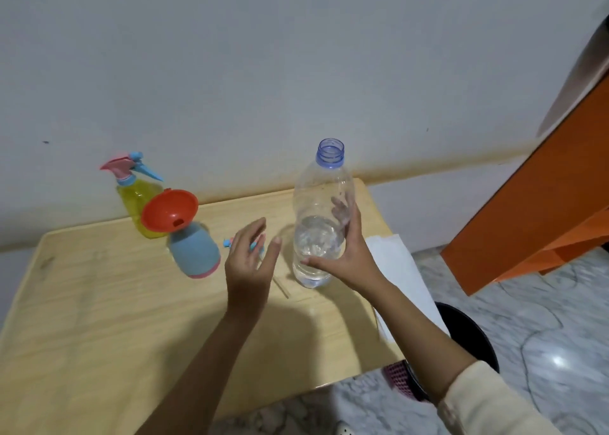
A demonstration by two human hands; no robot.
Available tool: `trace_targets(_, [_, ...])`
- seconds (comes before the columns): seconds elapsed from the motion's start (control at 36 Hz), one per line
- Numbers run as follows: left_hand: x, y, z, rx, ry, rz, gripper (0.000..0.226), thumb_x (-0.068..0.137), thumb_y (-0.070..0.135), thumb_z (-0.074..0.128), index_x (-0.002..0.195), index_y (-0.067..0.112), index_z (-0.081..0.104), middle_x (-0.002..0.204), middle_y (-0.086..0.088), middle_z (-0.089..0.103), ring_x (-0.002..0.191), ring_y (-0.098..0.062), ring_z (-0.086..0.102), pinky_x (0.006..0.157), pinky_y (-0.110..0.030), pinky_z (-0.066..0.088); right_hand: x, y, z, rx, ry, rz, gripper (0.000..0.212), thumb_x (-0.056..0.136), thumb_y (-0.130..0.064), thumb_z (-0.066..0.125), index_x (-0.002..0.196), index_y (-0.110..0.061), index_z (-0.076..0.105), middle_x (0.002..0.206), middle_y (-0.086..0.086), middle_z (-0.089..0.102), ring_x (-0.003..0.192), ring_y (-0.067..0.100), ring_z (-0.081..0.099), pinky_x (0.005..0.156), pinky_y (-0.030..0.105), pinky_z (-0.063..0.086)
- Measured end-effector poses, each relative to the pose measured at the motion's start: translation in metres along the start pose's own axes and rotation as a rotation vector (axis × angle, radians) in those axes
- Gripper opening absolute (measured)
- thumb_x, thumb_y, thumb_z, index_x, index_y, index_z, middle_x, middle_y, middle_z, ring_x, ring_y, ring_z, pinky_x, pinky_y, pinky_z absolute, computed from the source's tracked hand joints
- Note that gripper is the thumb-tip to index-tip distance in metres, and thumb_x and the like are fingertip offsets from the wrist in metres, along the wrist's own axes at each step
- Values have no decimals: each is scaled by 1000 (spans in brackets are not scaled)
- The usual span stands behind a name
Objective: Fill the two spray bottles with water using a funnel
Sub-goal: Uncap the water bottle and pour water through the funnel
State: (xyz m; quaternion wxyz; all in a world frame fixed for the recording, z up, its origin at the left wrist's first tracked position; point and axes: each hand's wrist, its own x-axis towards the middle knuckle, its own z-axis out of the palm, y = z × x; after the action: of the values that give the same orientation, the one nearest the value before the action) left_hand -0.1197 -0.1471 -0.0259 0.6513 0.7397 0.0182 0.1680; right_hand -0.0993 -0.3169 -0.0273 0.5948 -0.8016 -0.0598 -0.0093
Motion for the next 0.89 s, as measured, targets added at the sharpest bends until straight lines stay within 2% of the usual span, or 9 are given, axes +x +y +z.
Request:
trace_targets(0.08, [9, 40, 18, -87, -152, 78, 58, 76, 36, 69, 127, 43, 41, 136, 16, 47, 128, 2, 44, 103, -15, 39, 1, 23, 9, 0, -15, 54, 130, 50, -29, 92, 142, -44, 0, 147, -21, 23, 135, 0, 31, 110, 35, 37])
trace_targets(0.17, [14, 51, 32, 68, -254, 129, 87, 64, 53, 72, 134, 58, 21, 138, 37, 29, 131, 12, 31, 104, -13, 34, 6, 31, 15, 44, 39, 66, 126, 52, -29, 91, 142, -42, 3, 135, -35, 27, 126, -6, 39, 104, 27, 41])
trace_targets(0.22, [15, 51, 40, 106, -260, 146, 99, 61, 52, 78, 136, 62, 14, 136, 42, 25, 130, 13, 32, 106, -19, 37, 10, 31, 17, 39, 72, 47, 117, 54, -34, 88, 142, -37, 10, 131, -31, 36, 121, -8, 45, 99, 23, 44])
trace_targets(0.31, [16, 50, 41, 74, -193, 141, 92, 64, 49, 77, 133, 66, 18, 140, 25, 36, 128, -1, 44, 105, -37, 44, 13, 29, 20, -16, 91, 2, 102, 57, -36, 88, 130, -53, 19, 132, -12, 49, 119, 0, 51, 95, 22, 47])
trace_targets(0.36, [17, 50, 36, 58, -171, 135, 86, 66, 49, 75, 130, 68, 22, 142, 14, 41, 124, -3, 49, 100, -32, 48, 14, 28, 21, -49, 102, -33, 99, 57, -38, 88, 126, -59, 21, 134, -6, 50, 121, 4, 51, 98, 27, 47])
trace_targets(0.47, [18, 45, 16, 8, -121, 69, 85, 70, 38, 75, 125, 72, 21, 135, 11, 44, 115, 0, 53, 84, -12, 49, 17, 22, 23, -181, 53, -130, 97, 56, -46, 82, 137, -37, 30, 133, -8, 45, 122, 10, 47, 100, 40, 45])
trace_targets(0.56, [19, 40, 1, -62, -48, 51, 83, 74, 31, 70, 127, 70, 19, 134, 7, 47, 111, -9, 60, 85, -19, 50, 19, 11, 23, -254, -14, -197, 96, 55, -51, 76, 137, -43, 26, 121, -3, 44, 114, 15, 48, 97, 42, 45])
trace_targets(0.69, [17, 32, -9, -204, 62, -23, 75, 85, 33, 66, 132, 65, 18, 133, 0, 48, 110, -15, 61, 94, -43, 51, 28, -7, 26, -334, -100, -234, 99, 56, -34, 78, 138, -46, 25, 107, -1, 38, 100, 16, 51, 88, 41, 50])
trace_targets(0.89, [13, 25, -11, -375, 135, -159, 71, 88, 34, 56, 140, 56, 13, 128, 0, 52, 108, -16, 65, 91, -36, 53, 29, -32, 16, -681, -214, -213, 100, 59, -35, 76, 144, -43, 22, 103, -4, 33, 97, 14, 40, 88, 38, 43])
